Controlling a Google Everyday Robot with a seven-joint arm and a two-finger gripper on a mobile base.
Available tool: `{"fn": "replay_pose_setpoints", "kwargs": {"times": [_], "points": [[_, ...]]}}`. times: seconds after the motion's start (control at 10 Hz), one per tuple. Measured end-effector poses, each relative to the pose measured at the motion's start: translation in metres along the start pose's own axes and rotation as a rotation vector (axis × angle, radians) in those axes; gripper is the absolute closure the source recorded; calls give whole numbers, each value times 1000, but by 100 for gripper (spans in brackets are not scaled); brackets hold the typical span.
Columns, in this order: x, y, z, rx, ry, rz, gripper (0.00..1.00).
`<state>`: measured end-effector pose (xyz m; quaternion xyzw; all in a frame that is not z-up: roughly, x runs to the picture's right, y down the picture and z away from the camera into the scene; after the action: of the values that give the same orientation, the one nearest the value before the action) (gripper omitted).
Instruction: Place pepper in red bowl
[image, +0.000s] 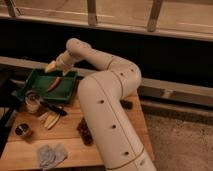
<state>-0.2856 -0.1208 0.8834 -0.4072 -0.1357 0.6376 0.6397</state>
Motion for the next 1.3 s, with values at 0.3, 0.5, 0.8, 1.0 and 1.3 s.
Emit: {"fn": "replay_pose_setpoints", "kwargs": {"times": [0.3, 0.5, 0.8, 1.0, 1.3], "points": [[0, -1, 0, 2, -1, 0, 31], [2, -2, 6, 27, -3, -1, 31], [12, 1, 37, 32, 5, -6, 31], [14, 1, 52, 29, 12, -3, 31], [12, -3, 70, 43, 18, 6, 31]]}}
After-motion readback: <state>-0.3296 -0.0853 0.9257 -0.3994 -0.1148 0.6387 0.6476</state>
